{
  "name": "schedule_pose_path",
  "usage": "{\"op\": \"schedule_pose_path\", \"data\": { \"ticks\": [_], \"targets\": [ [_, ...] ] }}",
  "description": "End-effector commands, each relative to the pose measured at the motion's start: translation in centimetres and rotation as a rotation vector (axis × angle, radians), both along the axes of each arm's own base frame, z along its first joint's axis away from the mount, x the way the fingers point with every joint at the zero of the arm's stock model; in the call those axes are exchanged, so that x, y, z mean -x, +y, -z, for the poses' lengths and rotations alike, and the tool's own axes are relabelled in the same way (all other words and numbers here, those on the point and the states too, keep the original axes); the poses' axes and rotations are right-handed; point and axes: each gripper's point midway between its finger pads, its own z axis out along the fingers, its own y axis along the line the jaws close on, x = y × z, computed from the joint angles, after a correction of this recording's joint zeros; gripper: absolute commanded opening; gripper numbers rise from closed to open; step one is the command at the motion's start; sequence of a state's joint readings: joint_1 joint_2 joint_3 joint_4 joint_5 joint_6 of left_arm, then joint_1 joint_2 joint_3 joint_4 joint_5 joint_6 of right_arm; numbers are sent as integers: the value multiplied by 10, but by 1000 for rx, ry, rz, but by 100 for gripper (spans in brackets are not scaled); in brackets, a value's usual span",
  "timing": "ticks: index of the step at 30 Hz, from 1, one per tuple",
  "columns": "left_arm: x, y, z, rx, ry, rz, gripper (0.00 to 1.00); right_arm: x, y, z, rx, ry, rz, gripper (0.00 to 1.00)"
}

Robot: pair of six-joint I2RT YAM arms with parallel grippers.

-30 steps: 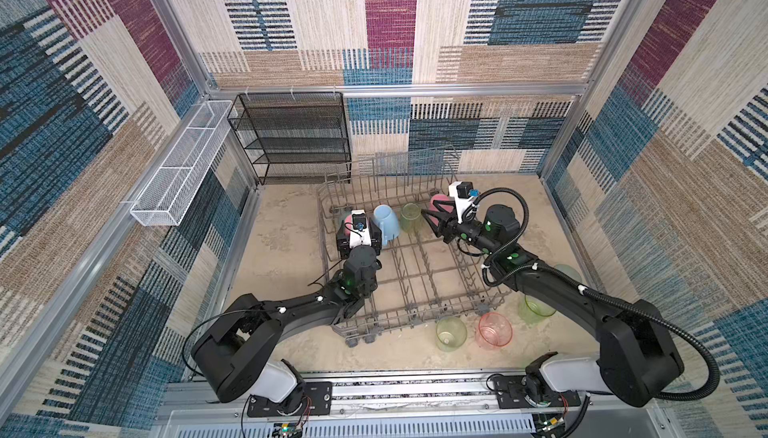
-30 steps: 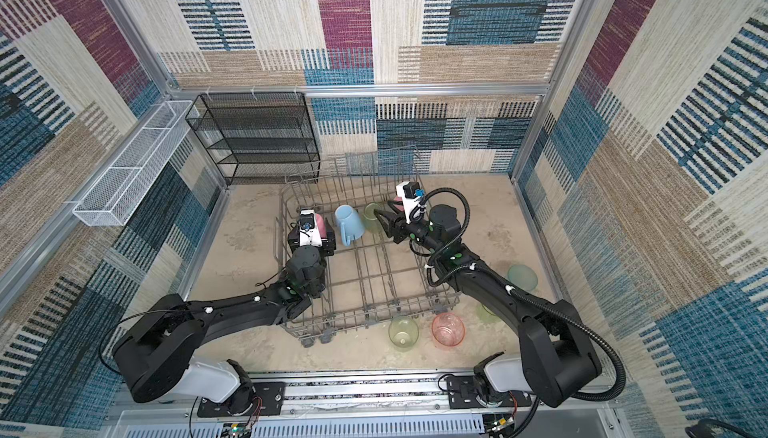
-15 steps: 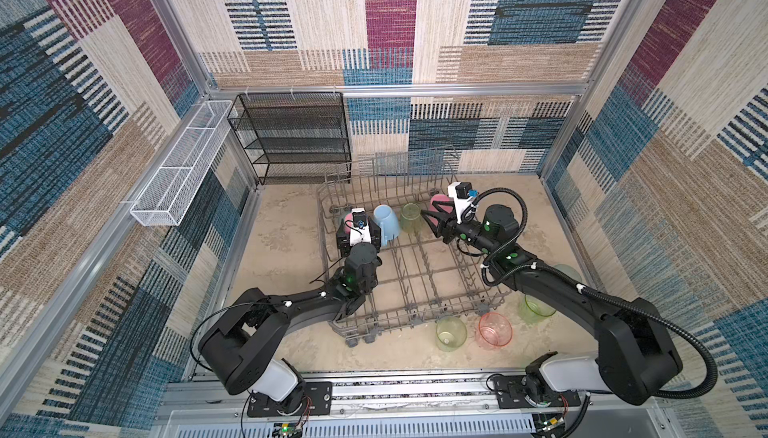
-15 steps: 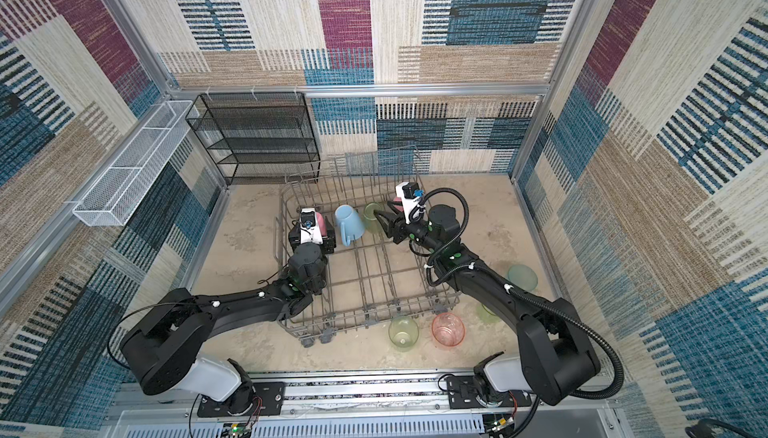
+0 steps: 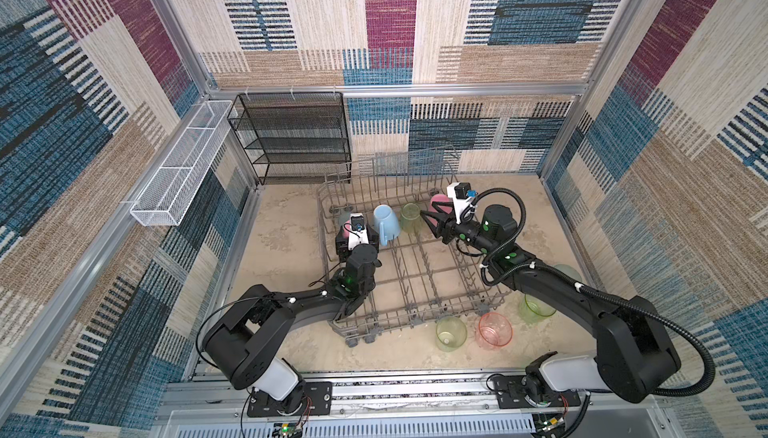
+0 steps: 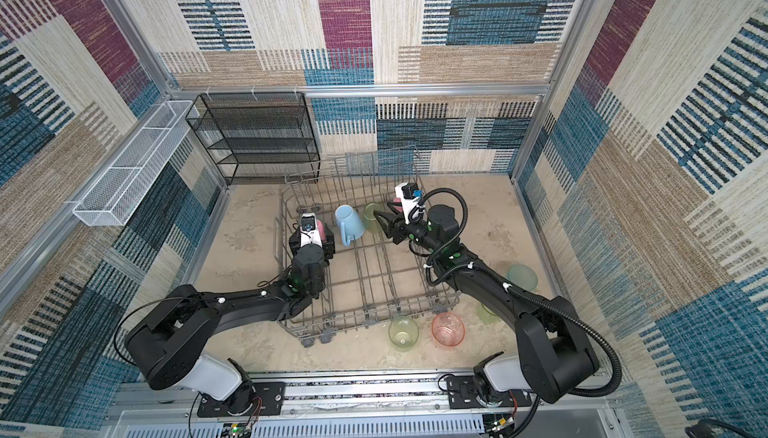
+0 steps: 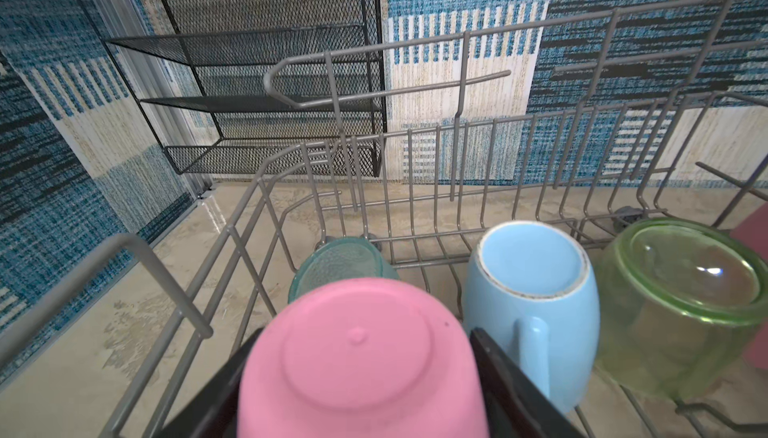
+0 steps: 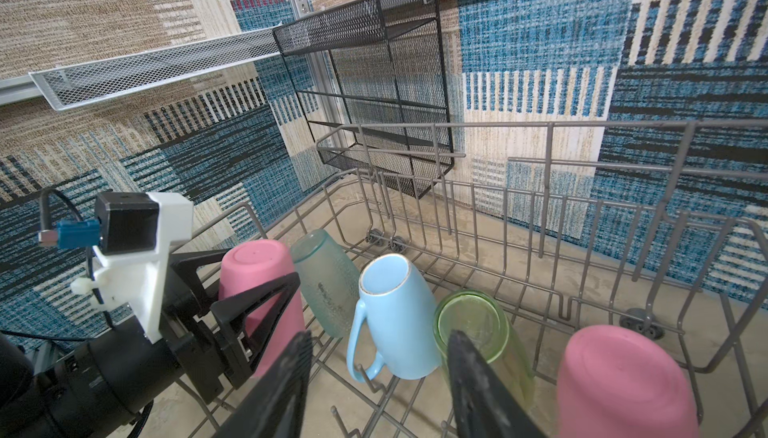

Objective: Load the cups into the dish rack
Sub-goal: 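Lower the pink cup upside down into the rack beside the teal tumbler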

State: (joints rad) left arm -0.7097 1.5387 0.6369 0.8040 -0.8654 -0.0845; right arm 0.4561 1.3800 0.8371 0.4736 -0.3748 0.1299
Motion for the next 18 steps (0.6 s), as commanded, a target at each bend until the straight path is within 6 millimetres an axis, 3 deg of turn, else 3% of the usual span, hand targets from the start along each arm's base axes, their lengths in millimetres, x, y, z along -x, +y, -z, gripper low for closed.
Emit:
{"op": "schedule_pose_path", "data": {
  "ticks": [1, 18],
  "targets": [
    [4, 0, 9, 42, 29, 12, 65, 1, 2, -8, -11, -35, -12, 55],
    [34, 4, 41, 96, 209, 97, 66, 1, 2, -8, -12, -34, -17, 55]
  ]
}}
